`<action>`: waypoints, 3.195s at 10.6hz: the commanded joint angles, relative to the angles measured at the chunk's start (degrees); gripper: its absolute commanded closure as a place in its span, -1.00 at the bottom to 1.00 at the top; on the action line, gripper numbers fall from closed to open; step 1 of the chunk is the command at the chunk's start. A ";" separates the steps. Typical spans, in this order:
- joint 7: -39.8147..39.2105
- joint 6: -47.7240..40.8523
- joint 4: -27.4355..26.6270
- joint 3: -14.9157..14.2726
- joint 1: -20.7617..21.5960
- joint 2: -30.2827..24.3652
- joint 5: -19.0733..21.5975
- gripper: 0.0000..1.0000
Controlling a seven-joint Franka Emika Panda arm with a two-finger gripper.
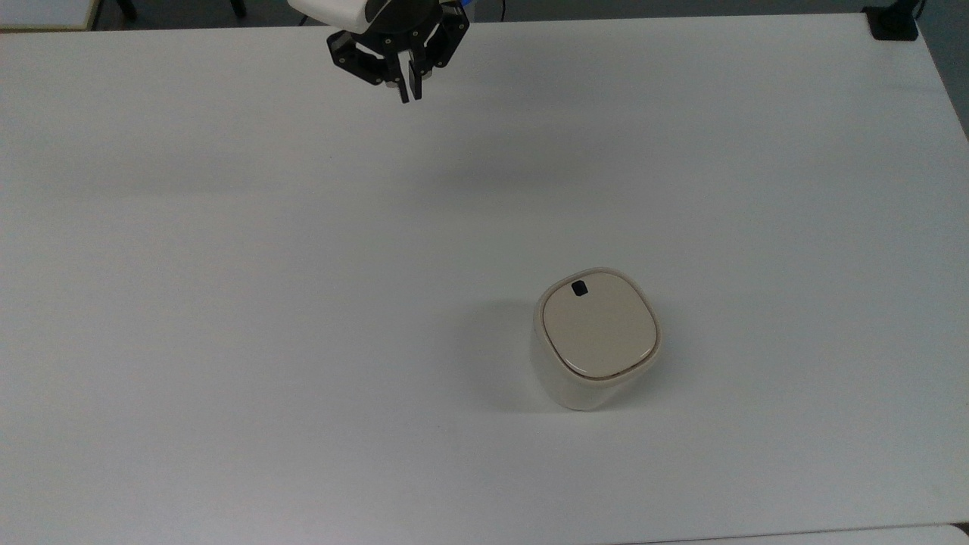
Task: Open the trash bin
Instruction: 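Move the gripper over the cream bin and lower toward its lid button, then press down on the bin's lid button with the gripper fingertips, then lift the gripper up away from the bin as the lid flips open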
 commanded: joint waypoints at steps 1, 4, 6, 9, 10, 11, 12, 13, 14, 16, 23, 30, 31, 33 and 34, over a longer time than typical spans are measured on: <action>-2.15 8.57 -1.08 0.07 3.46 2.19 1.46 1.00; -1.80 20.26 -0.47 -0.01 7.76 8.07 1.90 1.00; -0.66 25.89 2.42 -0.19 9.97 12.38 2.42 1.00; 4.88 36.71 3.92 -0.19 12.26 17.92 2.08 1.00; 6.10 37.42 6.02 -0.19 12.87 19.76 2.07 1.00; 7.07 37.95 7.60 -0.19 13.14 21.43 1.99 1.00; 7.26 38.74 8.32 -0.19 13.84 22.58 1.90 1.00; 7.26 39.62 8.24 -0.19 14.28 23.20 1.81 1.00; 7.17 39.54 7.97 -0.19 14.37 23.56 1.72 1.00; 7.17 39.45 7.45 -0.19 14.46 23.82 0.85 1.00; 7.26 29.48 1.75 -0.02 11.57 10.15 0.93 1.00; 13.73 4.74 -3.98 -0.02 2.87 -3.68 -2.39 -1.00; 15.33 4.47 -4.33 -0.02 1.99 -4.12 -2.93 -1.00; 16.14 2.56 -4.68 -0.19 1.01 -4.47 -2.67 -1.00; 16.14 0.71 -4.34 -0.19 0.84 -4.56 -3.02 -1.00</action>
